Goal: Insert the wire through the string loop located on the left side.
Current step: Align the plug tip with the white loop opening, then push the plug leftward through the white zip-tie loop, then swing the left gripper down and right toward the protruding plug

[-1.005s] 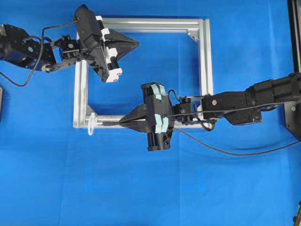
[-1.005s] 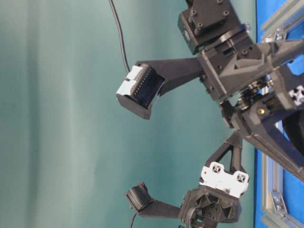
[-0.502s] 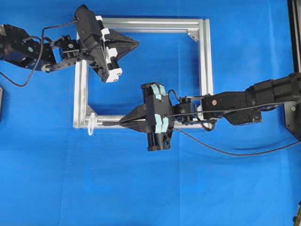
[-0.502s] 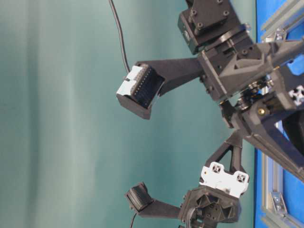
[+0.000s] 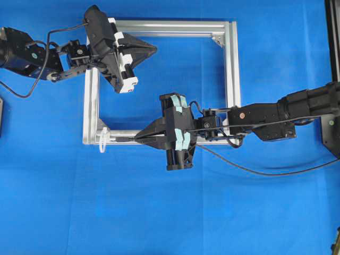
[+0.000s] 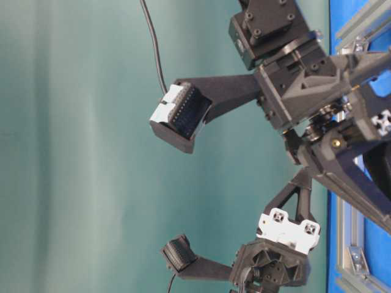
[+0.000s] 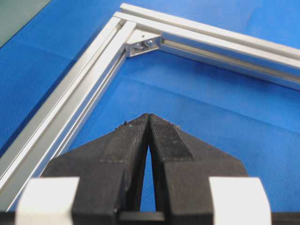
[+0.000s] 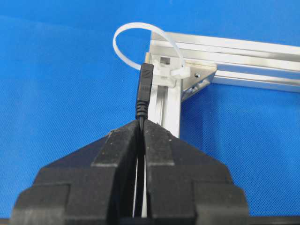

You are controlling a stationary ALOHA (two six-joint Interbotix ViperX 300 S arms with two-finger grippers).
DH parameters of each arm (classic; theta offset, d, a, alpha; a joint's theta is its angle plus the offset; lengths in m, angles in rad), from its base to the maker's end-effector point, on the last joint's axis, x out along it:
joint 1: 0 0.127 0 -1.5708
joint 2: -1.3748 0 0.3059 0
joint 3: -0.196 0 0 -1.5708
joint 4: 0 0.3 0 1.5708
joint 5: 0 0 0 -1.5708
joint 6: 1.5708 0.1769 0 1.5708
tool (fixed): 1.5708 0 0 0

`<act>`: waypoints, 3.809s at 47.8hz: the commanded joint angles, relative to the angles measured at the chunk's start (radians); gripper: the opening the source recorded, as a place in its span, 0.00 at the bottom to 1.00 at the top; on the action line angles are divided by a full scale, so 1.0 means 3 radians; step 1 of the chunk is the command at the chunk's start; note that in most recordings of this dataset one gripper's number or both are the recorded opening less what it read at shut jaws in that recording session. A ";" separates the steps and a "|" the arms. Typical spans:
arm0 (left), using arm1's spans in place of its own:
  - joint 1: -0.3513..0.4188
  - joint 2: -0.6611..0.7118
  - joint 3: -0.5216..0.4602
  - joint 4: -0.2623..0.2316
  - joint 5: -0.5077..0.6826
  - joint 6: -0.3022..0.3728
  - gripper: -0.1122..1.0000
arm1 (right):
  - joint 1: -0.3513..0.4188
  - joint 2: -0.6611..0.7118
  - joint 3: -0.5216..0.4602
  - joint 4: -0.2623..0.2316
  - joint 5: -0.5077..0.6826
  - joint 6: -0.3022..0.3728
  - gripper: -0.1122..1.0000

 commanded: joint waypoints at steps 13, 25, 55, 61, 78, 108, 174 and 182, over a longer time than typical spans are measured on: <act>0.0005 -0.0112 -0.0026 0.0010 -0.0015 0.0000 0.10 | -0.0015 -0.0056 -0.0066 0.0005 -0.0015 0.0000 0.01; 0.0005 -0.0112 -0.0020 0.0010 -0.0015 0.0000 0.10 | -0.0020 -0.0056 -0.0066 0.0005 -0.0015 0.0000 0.01; 0.0005 -0.0112 -0.0026 0.0010 -0.0015 0.0000 0.10 | -0.0015 -0.0005 -0.0107 0.0005 -0.0015 0.0000 0.01; 0.0005 -0.0112 -0.0026 0.0010 -0.0015 0.0000 0.10 | -0.0015 0.0097 -0.0215 0.0005 -0.0020 -0.0005 0.01; 0.0005 -0.0118 0.0005 0.0010 -0.0015 -0.0005 0.10 | -0.0087 0.0404 -0.0665 -0.0010 -0.0010 -0.0020 0.01; 0.0000 -0.0123 0.0010 0.0010 -0.0020 0.0000 0.10 | -0.0102 0.0624 -0.0951 -0.0015 -0.0010 -0.0020 0.01; 0.0327 -0.1365 0.1636 0.0010 -0.0005 0.0000 0.10 | -0.0082 0.0624 -0.0951 -0.0015 0.0015 -0.0020 0.01; 0.0164 -0.1375 0.1621 0.0031 -0.0005 -0.0020 0.10 | -0.0077 0.0624 -0.0951 -0.0010 0.0015 -0.0020 0.01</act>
